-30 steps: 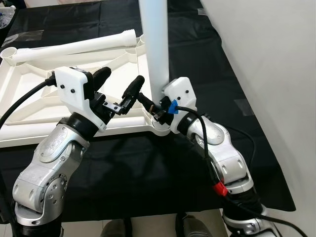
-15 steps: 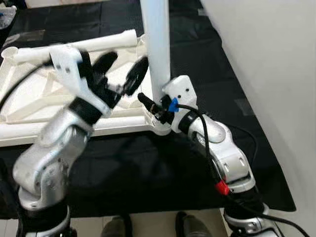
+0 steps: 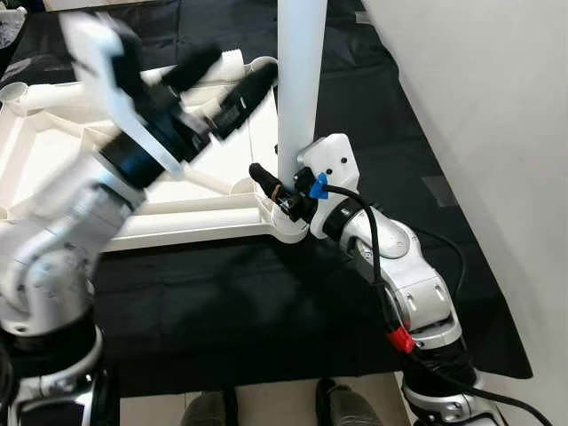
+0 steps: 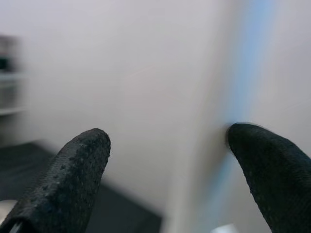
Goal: Building children table
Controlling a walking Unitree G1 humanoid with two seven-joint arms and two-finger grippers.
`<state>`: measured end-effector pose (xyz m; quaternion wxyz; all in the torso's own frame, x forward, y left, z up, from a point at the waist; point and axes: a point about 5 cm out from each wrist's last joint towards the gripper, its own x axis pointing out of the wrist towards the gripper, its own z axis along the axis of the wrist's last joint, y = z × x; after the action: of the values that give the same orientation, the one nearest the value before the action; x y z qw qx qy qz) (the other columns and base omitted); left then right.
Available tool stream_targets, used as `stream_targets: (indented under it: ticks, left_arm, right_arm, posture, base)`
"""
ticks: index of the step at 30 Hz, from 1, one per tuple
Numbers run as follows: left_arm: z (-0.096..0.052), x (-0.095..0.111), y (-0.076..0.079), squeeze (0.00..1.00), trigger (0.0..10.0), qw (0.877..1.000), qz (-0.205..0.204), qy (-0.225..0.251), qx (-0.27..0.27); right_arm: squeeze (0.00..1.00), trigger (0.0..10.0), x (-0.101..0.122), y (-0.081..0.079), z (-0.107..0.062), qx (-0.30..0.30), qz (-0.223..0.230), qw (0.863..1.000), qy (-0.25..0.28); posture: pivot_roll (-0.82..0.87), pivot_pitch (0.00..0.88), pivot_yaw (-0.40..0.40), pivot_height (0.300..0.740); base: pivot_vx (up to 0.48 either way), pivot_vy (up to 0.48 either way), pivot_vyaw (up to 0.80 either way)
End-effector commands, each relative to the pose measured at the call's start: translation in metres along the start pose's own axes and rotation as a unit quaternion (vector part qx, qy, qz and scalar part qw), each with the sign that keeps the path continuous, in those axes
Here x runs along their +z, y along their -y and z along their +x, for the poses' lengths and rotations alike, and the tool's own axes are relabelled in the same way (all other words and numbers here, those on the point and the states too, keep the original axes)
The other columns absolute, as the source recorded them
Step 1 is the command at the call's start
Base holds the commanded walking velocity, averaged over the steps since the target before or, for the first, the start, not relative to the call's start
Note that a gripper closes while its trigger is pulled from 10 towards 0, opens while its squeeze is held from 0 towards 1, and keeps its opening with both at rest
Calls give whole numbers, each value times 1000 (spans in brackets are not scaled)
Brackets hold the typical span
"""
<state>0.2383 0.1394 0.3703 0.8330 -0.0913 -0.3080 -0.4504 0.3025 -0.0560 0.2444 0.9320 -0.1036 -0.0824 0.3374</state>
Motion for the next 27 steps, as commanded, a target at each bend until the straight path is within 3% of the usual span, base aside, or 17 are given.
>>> stream_targets:
  ticks: [1,5,8,11,14,17,21,24,26,27]
  left_arm:
    - [-2,4,5,0,10000,1000,-7,5,-28]
    - [-10,23,22,0,10000,991,-46,58,-111]
    - [-13,30,26,0,10000,988,-38,48,-139]
    - [-19,23,16,0,10000,994,-4,3,-106]
    - [-19,17,8,0,10000,996,5,-18,-87]
    - [-12,7,-3,0,10000,997,15,-38,-67]
    - [12,-4,-15,0,10000,998,15,-28,-55]
    - [24,-8,-17,0,10000,998,5,-22,-60]
    - [40,-16,-14,0,10000,996,-14,-27,-84]
    - [40,-16,-14,0,10000,996,-14,-27,-84]
  right_arm:
    - [0,10000,-38,-12,0,23,36,995,-95]
    - [0,10000,-38,-12,1,24,37,995,-94]
    - [0,10000,-38,-12,1,24,38,995,-94]
    - [0,10000,-37,-12,0,23,38,995,-92]
    - [0,10000,-36,-12,1,23,38,995,-92]
    - [0,10000,-36,-12,1,24,39,995,-91]
    - [0,10000,-35,-13,1,26,40,995,-89]
    - [0,10000,-34,-13,1,25,40,995,-87]
    - [0,10000,-32,-13,1,24,40,995,-85]
    - [0,10000,-32,-13,1,24,40,995,-85]
  posture:
    - [10,303,21,740]
    - [7,302,20,740]
    - [6,300,20,740]
    - [4,297,21,740]
    - [6,295,16,740]
    - [9,295,13,740]
    - [5,291,16,740]
    - [2,290,18,740]
    - [-1,292,22,740]
    - [-1,292,22,740]
  base:
    - [0,0,0]
    - [0,0,0]
    - [0,0,0]
    - [0,0,0]
    - [0,0,0]
    - [0,0,0]
    - [0,0,0]
    - [0,0,0]
    - [0,0,0]
    - [0,0,0]
